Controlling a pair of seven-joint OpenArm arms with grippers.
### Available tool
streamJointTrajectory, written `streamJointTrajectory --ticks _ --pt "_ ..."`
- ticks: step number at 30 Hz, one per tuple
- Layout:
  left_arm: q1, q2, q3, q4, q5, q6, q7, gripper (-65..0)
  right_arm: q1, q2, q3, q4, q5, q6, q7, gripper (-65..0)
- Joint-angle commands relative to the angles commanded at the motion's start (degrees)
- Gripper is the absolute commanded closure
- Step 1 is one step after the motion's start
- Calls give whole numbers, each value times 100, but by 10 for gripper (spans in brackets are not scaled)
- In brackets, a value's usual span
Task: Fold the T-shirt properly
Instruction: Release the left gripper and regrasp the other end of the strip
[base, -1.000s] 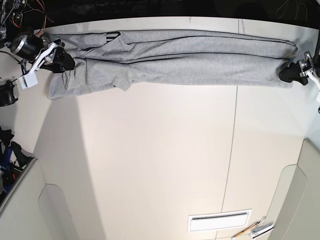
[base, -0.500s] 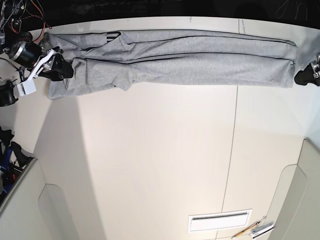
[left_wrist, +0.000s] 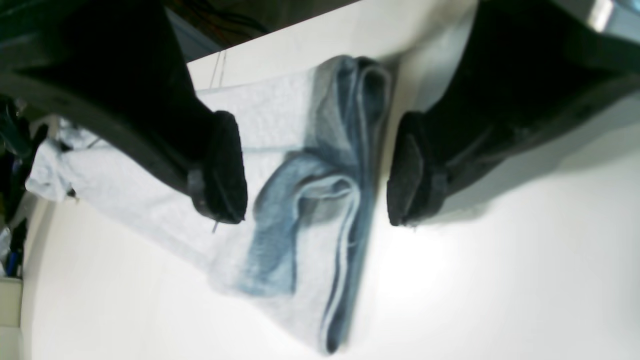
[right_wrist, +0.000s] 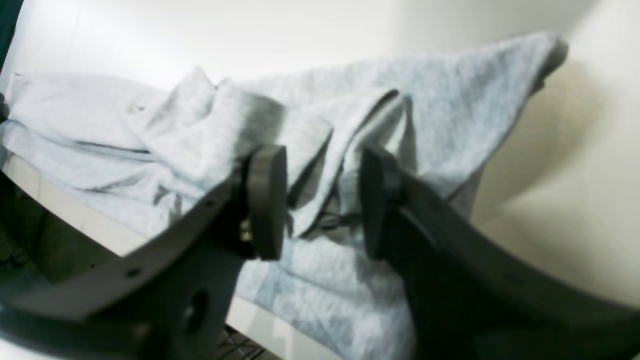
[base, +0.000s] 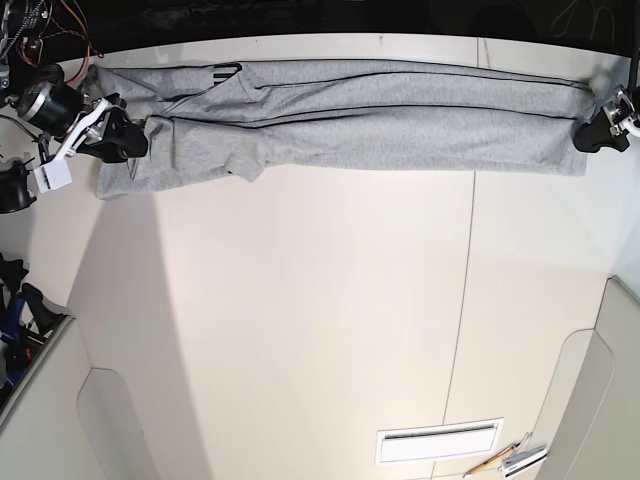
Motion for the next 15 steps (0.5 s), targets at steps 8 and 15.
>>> streamJointTrajectory --ticks 8,15 --pt "-2 0 745 7 -28 0 219 -478 2 0 0 0 -2 0 -11 -244" --pt "-164 -59 706 7 -31 0 153 0 4 0 0 0 -20 0 0 -244"
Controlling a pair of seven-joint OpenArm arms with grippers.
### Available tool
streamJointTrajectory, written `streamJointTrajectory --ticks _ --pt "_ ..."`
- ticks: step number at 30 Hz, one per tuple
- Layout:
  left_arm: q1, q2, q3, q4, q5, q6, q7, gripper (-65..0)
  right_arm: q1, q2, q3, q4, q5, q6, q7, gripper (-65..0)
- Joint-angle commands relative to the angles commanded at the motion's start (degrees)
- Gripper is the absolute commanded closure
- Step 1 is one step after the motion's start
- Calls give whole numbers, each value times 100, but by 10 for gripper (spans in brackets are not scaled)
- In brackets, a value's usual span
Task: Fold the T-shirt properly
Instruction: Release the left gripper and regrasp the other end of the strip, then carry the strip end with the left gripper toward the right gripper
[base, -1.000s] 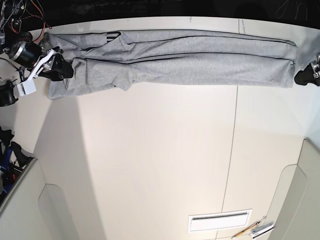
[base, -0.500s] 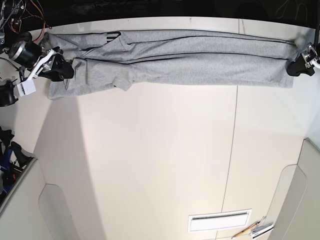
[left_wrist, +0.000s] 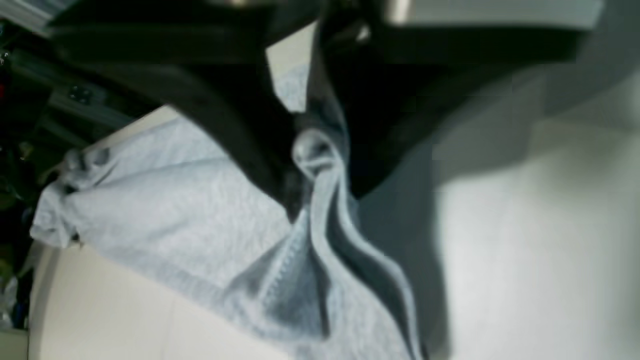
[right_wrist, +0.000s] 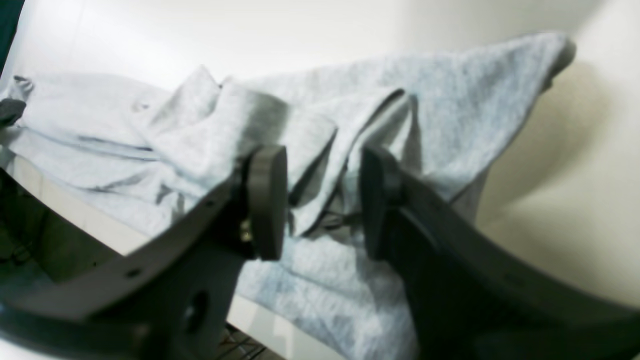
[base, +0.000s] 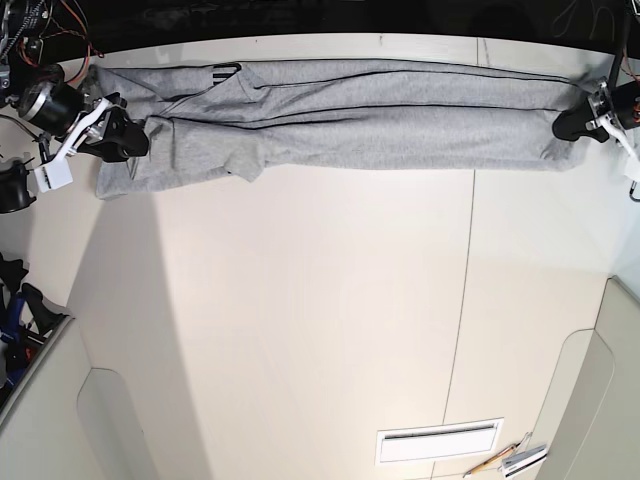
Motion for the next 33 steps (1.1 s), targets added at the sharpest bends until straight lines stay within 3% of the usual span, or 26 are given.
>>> streamJointTrajectory --ticks 6,12,20,23,27,33 --pt "-439 -85 -474 37 0 0 254 0 -2 0 0 0 -15 0 2 -244" --pt "-435 -417 -1211 817 9 0 317 0 -4 0 0 0 -26 0 -11 -244" --pt "-232 -433 -1270 2363 66 0 389 0 -2 0 0 0 -28 0 -13 -244" --pt "55 -297 -1244 3233 39 0 382 0 2 0 0 0 -46 0 -9 -244" --pt "236 223 -1104 4197 48 0 365 0 63 0 0 0 -48 0 -13 -244" --pt "225 651 -9 4284 361 0 240 0 76 0 4 0 -46 0 -15 -244"
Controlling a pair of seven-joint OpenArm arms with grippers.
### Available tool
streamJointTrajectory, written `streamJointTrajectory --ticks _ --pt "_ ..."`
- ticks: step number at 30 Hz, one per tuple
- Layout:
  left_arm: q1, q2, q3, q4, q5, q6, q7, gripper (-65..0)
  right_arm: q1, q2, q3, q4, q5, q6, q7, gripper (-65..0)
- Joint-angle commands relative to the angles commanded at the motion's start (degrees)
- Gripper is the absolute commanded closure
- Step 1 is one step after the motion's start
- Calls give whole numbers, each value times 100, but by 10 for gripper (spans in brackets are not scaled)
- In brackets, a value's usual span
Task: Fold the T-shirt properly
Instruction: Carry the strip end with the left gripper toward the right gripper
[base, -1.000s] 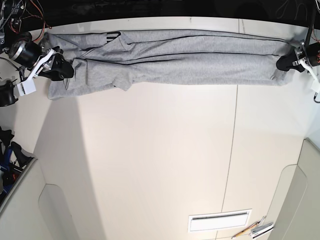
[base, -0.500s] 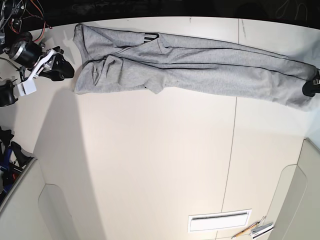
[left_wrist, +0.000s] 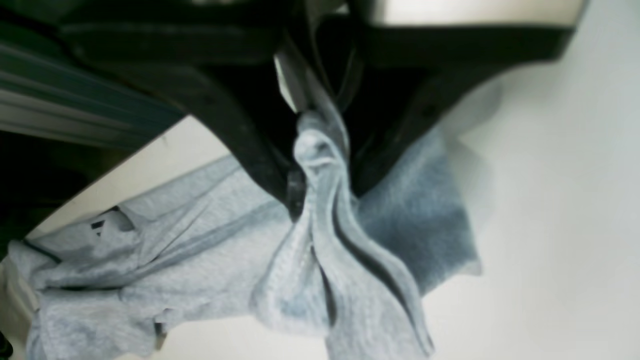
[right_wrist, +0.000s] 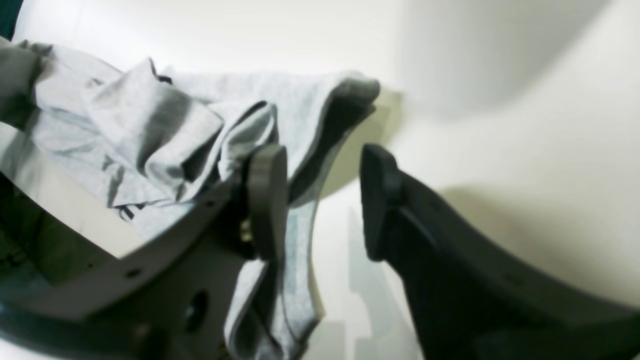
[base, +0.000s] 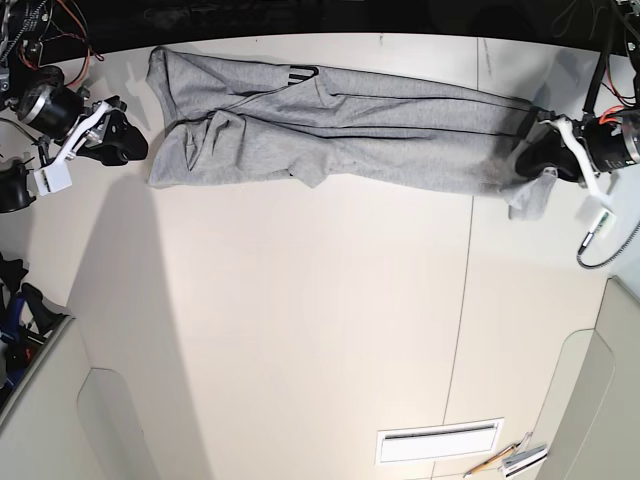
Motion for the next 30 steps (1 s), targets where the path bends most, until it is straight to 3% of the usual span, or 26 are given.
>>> streamJointTrajectory --ticks 2,7,11,14,17,19,22,27,30 --pt "-57 131 428 0 389 0 -278 0 0 0 28 0 4 -2 -2 -244" --pt "-334 501 1244 -7 992 0 -476 0 0 0 518 7 356 42 -278 -248" --pt "-376 603 1606 -11 1405 0 -850 -168 -4 2 973 7 651 44 -608 -388" --pt "-376 614 1915 -11 1423 0 -905 -265 -33 -2 964 4 920 44 -844 -404" --pt "-376 614 2236 -11 1657 0 -1279 -367 -33 -15 964 -7 1054 48 -859 -416" --pt "-378 614 2428 -11 1788 0 -1438 -387 -33 -90 953 -7 1056 85 -894 -425" --pt "-376 616 2592 -11 1755 0 -1488 -387 -50 -284 780 -28 1091 85 -942 -424" --pt "-385 693 2590 -11 1034 0 -1484 -387 -127 -551 258 -133 778 81 -710 -425" --pt "-380 726 2590 -11 968 0 -1458 -387 -127 -647 24 -345 614 81 -588 -425"
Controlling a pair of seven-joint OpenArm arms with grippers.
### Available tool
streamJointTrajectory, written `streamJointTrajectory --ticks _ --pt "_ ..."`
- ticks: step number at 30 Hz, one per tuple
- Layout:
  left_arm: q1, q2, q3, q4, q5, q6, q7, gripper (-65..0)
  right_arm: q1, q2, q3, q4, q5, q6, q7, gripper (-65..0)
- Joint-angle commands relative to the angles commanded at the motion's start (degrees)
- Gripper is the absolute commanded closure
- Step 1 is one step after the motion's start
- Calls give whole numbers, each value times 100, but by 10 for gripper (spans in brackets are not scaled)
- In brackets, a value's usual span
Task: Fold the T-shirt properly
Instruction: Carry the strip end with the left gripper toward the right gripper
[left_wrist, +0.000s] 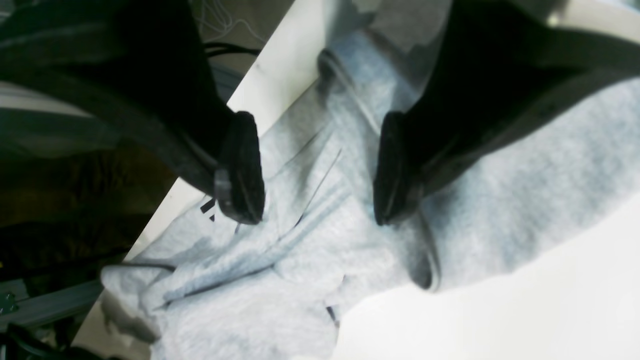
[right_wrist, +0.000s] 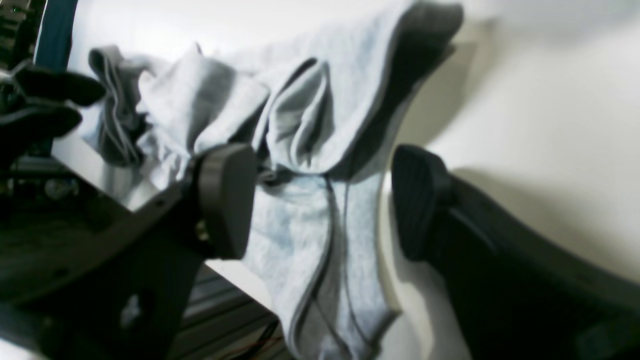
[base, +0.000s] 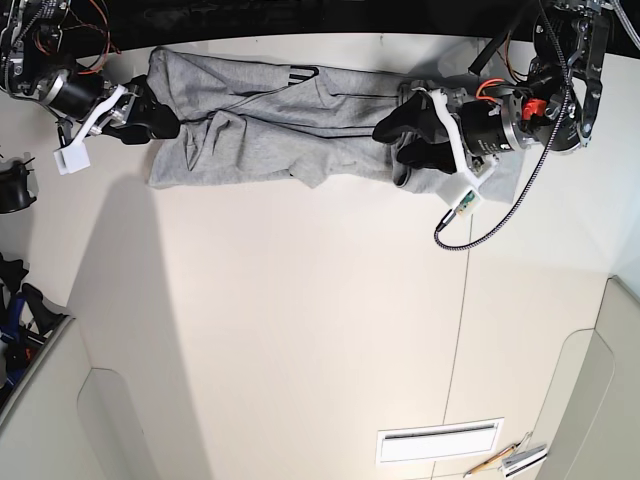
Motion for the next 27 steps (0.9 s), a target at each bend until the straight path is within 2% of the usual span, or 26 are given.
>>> streamJointTrajectory --ticks 8,14,15,18,20,27 --pt "-15 0 -24 208 -245 0 111 -387 2 -85 -505 -236 -42 4 98 -424" --pt "-15 -2 -192 817 -227 0 153 -387 15 -385 -802 -236 -385 2 422 -415" --pt "-13 0 -260 863 -225 0 151 -387 17 -391 -807 -236 -389 2 428 -376" --pt "-13 -2 -525 868 -168 0 149 -387 31 -400 -807 -236 -627 -2 597 -133" --pt "-13 -2 -758 868 -140 0 146 -387 101 -400 -807 -236 -688 -2 656 -4" --pt "-11 -2 -1749 868 -146 0 149 -387 461 -385 -601 -227 -868 -2 629 0"
